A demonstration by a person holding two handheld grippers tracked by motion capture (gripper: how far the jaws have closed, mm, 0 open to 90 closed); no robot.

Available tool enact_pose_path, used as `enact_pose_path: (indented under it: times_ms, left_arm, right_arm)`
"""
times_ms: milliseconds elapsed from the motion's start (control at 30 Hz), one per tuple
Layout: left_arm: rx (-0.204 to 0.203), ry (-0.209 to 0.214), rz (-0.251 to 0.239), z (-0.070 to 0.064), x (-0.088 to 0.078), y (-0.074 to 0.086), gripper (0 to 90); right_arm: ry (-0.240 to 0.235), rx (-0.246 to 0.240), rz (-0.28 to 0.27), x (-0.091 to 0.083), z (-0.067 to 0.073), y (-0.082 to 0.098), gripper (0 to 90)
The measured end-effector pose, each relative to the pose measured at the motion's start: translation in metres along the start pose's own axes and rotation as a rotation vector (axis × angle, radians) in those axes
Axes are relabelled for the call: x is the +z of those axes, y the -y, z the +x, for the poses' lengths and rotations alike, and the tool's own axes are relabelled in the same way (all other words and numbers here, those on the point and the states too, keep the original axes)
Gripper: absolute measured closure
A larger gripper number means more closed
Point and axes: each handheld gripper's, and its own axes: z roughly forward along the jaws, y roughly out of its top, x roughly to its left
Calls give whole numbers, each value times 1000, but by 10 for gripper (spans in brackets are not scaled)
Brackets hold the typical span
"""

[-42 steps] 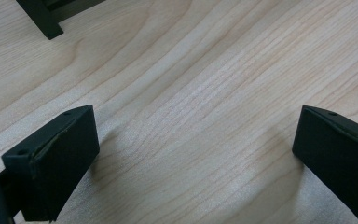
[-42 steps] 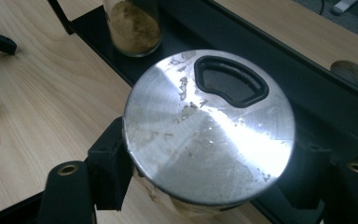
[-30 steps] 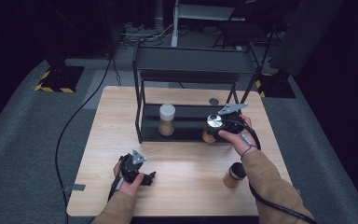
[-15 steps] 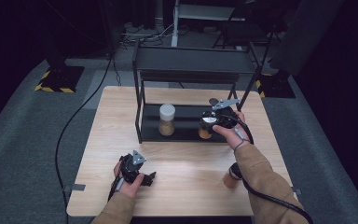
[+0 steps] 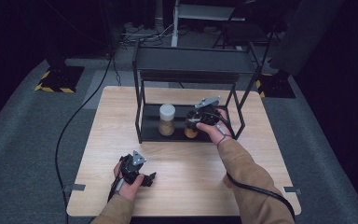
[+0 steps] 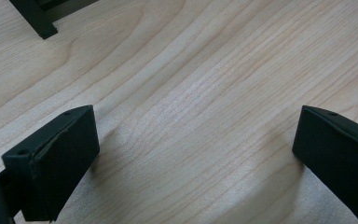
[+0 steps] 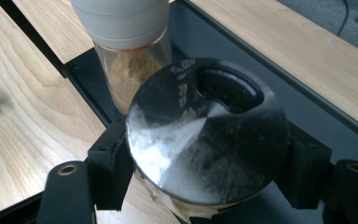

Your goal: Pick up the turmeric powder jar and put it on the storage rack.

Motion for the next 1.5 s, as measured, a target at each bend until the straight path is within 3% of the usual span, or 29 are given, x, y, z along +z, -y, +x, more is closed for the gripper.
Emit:
enact_pose_path:
  times_ms: [100,167,500,667,833,1200,1500]
  left_arm:
    - [1,0,1,0,0,0,0]
    - [0,0,1,0,0,0,0]
    - [1,0,1,0,0,0,0]
    - [2,0,2,0,0,0,0]
    - [1,1,1,0,0,0,0]
    - [3,1,3,0,0,-1,0]
    - [7,3,3,0,1,-1,0]
  right_arm:
    - [2,-9,-9,6,3,-3,345]
    - [11,-13,16,10,6,-7,345]
    - [0,6,-1,15,2,-5,341]
    - [-12,37,-27,10,-1,0,208]
    - [-6,46,-62,-6,-1,5,154]
    - [15,25,-82,-57,9,20,149]
    - [20,27,-92,-97,17,43,149]
